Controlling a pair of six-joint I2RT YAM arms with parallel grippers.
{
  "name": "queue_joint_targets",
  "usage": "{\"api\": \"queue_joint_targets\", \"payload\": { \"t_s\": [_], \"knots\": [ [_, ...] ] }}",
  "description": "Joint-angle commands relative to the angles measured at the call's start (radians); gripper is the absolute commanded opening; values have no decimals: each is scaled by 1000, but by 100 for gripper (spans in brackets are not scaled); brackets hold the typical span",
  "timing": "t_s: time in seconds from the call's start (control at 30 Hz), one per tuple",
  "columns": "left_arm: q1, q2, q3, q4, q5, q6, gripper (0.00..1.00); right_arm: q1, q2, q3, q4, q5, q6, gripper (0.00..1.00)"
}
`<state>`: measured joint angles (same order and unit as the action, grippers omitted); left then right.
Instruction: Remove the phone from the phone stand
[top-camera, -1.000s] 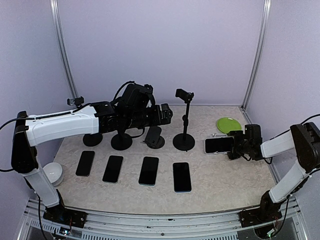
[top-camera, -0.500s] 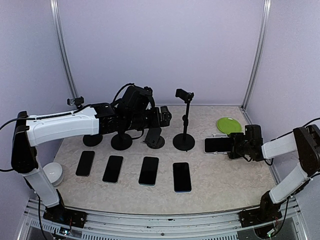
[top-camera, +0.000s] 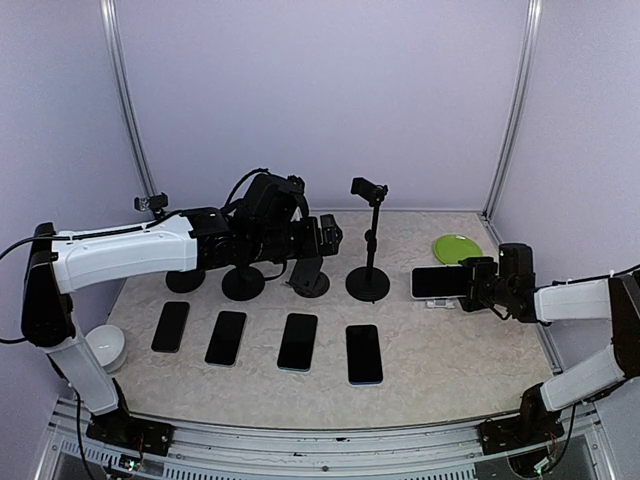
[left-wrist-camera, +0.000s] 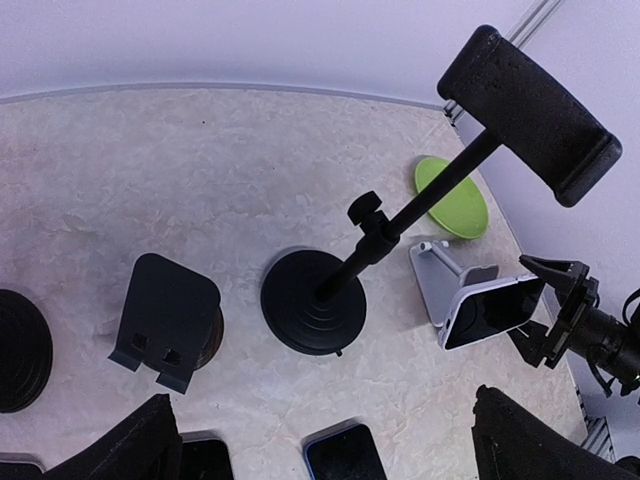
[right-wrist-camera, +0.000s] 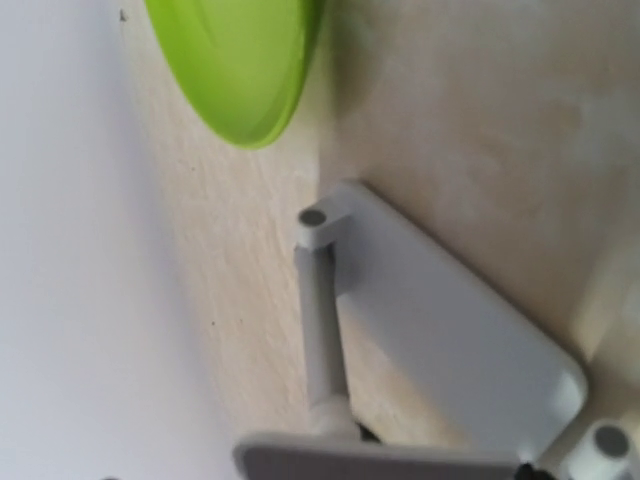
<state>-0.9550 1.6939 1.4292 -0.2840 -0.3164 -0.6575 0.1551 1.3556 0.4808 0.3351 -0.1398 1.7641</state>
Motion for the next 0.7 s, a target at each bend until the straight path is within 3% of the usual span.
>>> {"api": "queue_joint_targets", "payload": {
  "t_s": [0.0,0.37,0.67],
  "knots": [
    [7,-40,-8,22,10,0,99,4,-84,62,-78,-43,-77,51],
    [-14,-92,-43,32,-20,48,99,-40,-159,253,-521,-224,-518,48],
    [-49,-161,-108,54,-78,98,99,-39,-86,451,-867,-389,-868,44]
  ]
}}
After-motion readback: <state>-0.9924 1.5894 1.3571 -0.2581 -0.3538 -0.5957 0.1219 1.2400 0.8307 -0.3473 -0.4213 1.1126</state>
